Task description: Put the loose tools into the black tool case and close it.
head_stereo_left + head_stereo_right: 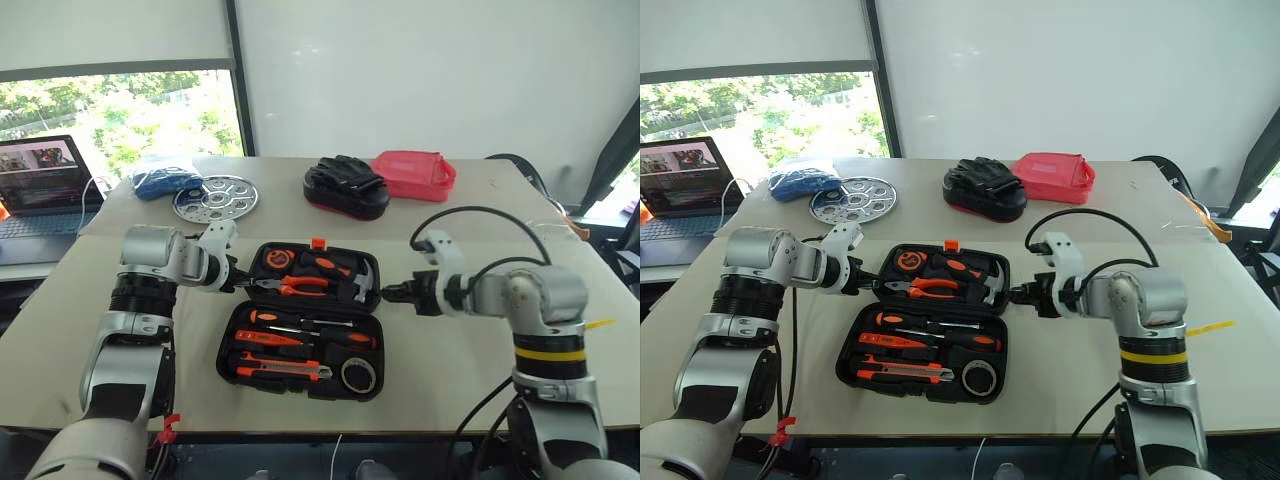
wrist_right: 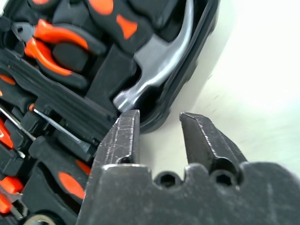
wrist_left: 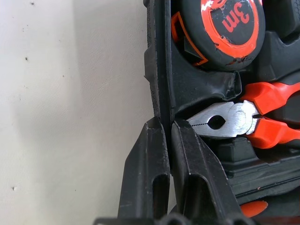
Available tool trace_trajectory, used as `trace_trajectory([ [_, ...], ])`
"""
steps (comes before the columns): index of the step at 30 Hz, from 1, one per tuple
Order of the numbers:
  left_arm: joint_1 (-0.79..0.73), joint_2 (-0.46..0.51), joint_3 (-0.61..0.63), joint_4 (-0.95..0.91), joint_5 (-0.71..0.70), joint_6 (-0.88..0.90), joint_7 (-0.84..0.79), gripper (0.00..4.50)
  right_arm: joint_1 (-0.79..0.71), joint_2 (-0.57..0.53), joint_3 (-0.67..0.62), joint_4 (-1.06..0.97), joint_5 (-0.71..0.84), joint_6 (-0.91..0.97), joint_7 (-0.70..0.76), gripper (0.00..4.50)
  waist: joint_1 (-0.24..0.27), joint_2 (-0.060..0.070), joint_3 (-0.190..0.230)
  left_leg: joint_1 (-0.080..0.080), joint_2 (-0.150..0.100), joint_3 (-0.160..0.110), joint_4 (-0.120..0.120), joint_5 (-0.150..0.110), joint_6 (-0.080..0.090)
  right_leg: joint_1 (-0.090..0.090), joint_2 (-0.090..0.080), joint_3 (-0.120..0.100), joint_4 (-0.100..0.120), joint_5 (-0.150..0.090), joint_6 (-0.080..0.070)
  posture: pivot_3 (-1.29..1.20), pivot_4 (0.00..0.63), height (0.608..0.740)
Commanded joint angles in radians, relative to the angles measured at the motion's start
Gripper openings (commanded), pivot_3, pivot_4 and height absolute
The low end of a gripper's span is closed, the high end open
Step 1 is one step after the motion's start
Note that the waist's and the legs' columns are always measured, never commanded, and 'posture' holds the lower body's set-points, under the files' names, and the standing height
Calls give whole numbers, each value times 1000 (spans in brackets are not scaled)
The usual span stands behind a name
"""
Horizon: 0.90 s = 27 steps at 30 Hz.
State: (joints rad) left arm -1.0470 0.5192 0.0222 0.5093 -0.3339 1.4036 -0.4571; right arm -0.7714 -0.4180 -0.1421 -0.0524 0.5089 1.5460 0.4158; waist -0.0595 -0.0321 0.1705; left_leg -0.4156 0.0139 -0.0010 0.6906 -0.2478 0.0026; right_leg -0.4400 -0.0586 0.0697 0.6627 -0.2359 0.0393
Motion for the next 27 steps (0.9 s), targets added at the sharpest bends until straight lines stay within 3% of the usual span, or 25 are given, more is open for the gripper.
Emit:
trace_trajectory([
  [1, -9, 25, 9, -32, 15, -9, 7, 0, -20, 29, -48, 35, -9, -10, -25, 1686, 0, 0, 0, 0, 0, 0, 0, 0, 0, 0, 0, 0, 0, 0, 0, 0, 150, 740],
  [8, -5, 21, 9, -45, 11, -2, 7, 0, -33, 48, -17, 125, -37, -88, -31, 1686, 0, 0, 0, 0, 0, 0, 0, 0, 0, 0, 0, 0, 0, 0, 0, 0, 150, 740],
  [11, -3, 16, 9, -50, 9, 0, 8, 0, -53, 56, -17, 197, -60, -152, -39, 1007, -1, 0, 0, 0, 0, 0, 0, 0, 0, 0, 0, 0, 0, 0, 0, 0, 150, 740],
  [14, 3, 13, 8, -62, 4, 9, 8, 0, -63, 54, -11, 228, -66, -175, -31, 14, -2, 0, 0, 0, 0, 0, 0, 0, 0, 0, 0, 0, 0, 0, 0, 0, 150, 740],
  [22, 16, 15, 9, -76, 4, 12, 8, 0, -41, 34, 45, 148, -43, -160, 13, 14, -3, 0, 0, 0, 0, 0, 0, 0, 0, 0, 0, 0, 0, 0, 0, 0, 150, 740],
  [27, 82, 29, 0, -173, -2, -75, -24, 0, 9, -1, 105, 50, -55, -256, 47, 14, -2, 0, 0, 0, 0, 0, -1, 0, 0, 0, -1, 0, 0, 0, 0, 0, 150, 740],
])
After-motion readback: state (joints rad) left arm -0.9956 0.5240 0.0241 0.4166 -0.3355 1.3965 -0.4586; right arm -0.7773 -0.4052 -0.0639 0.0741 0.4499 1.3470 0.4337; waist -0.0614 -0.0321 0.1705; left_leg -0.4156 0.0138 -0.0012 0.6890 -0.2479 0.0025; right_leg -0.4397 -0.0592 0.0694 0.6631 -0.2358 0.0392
